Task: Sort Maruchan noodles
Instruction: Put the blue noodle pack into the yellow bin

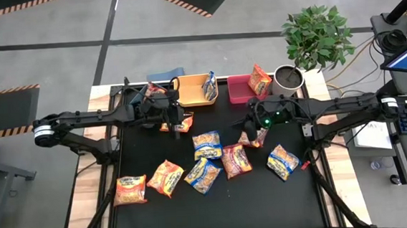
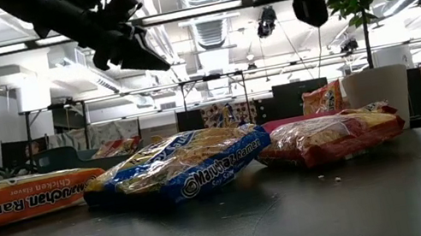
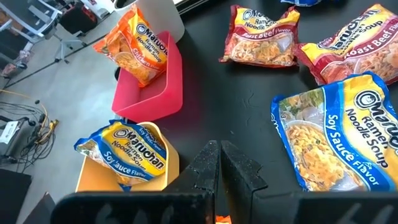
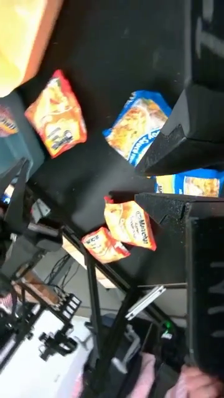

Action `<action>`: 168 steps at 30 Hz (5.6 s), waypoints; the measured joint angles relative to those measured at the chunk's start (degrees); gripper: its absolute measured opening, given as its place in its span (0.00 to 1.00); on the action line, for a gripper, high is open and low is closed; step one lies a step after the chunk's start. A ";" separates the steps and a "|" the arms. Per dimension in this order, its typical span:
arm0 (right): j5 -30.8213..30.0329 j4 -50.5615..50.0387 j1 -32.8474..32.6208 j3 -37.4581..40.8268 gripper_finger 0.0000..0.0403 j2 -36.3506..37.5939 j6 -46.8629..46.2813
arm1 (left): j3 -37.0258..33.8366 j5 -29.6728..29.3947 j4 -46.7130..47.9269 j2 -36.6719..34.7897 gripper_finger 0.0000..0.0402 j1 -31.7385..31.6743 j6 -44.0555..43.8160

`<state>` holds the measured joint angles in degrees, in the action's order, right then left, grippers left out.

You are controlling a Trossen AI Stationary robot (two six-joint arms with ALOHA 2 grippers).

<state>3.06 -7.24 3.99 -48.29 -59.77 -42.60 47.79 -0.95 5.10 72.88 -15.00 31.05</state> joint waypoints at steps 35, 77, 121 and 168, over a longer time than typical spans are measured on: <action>1.89 -24.20 2.74 -17.95 0.29 -33.02 4.01 | -6.21 14.02 -5.60 15.51 0.00 5.41 -15.13; 4.97 4.56 2.93 -14.12 0.04 -42.33 4.52 | -7.45 18.76 -9.71 21.57 0.00 5.16 -15.72; -3.13 -1.92 8.42 -20.37 0.02 -28.23 21.66 | -7.76 9.88 3.75 -14.04 0.00 -2.12 -1.73; -2.61 -16.46 9.72 -16.93 0.02 -31.18 22.88 | -7.67 12.20 -15.01 17.15 0.00 -1.07 -18.31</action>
<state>0.45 -23.70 13.71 -65.23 -90.96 -19.72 40.12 11.24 -9.91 90.03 -16.08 12.74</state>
